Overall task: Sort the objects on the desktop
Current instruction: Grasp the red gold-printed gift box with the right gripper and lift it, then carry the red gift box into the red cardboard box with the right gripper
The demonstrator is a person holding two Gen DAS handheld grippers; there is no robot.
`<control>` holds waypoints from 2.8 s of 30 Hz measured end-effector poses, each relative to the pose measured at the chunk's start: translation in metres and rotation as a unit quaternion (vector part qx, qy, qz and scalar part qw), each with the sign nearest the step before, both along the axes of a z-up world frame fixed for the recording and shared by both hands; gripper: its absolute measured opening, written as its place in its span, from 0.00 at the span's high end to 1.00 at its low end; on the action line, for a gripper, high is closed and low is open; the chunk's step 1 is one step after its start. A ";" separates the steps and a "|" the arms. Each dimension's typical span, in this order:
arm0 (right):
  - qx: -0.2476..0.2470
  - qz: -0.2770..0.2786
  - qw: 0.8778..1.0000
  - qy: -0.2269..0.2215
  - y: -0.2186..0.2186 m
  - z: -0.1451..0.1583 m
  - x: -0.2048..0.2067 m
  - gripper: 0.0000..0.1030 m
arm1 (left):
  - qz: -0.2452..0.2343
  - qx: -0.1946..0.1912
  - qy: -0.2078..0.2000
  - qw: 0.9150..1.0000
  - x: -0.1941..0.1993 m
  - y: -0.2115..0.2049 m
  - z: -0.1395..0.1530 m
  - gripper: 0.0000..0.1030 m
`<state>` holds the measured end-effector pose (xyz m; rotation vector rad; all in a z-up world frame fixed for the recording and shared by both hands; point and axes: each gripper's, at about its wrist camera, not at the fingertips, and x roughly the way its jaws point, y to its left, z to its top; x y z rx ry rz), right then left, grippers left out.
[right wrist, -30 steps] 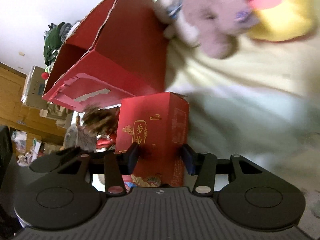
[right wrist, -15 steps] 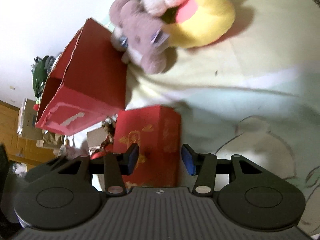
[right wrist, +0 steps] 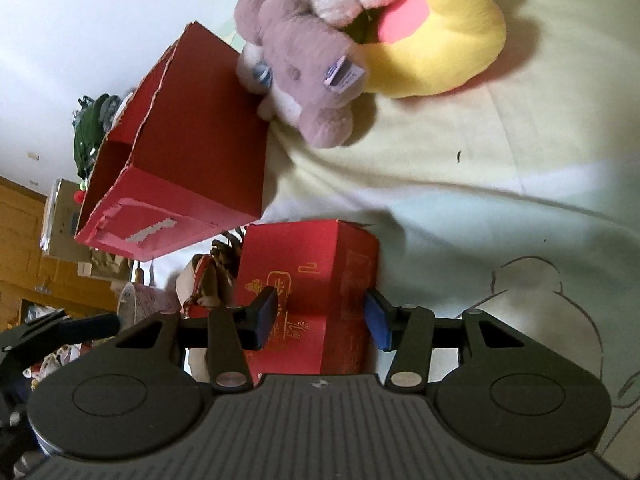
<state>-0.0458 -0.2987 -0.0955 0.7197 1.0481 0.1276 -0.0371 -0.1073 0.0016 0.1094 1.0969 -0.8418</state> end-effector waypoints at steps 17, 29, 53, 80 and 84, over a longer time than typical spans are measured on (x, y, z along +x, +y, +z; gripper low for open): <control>0.023 -0.029 0.999 0.021 -0.012 -0.001 -0.016 0.46 | -0.049 0.068 0.036 0.996 0.002 -0.077 -0.060 0.14; -0.067 -0.043 0.987 -0.143 -0.007 0.145 0.009 0.45 | -0.049 -0.012 -0.122 0.991 0.055 -0.053 0.081 0.13; -0.012 0.103 0.995 -0.009 0.166 0.087 0.235 0.45 | 0.079 0.119 -0.007 0.990 0.245 0.110 -0.005 0.13; 0.041 0.103 0.991 0.069 0.161 0.018 0.287 0.44 | 0.105 0.175 0.056 0.977 0.278 0.120 -0.043 0.14; 0.031 0.097 0.993 0.059 0.158 0.019 0.289 0.44 | 0.106 0.156 0.044 0.981 0.270 0.122 -0.023 0.11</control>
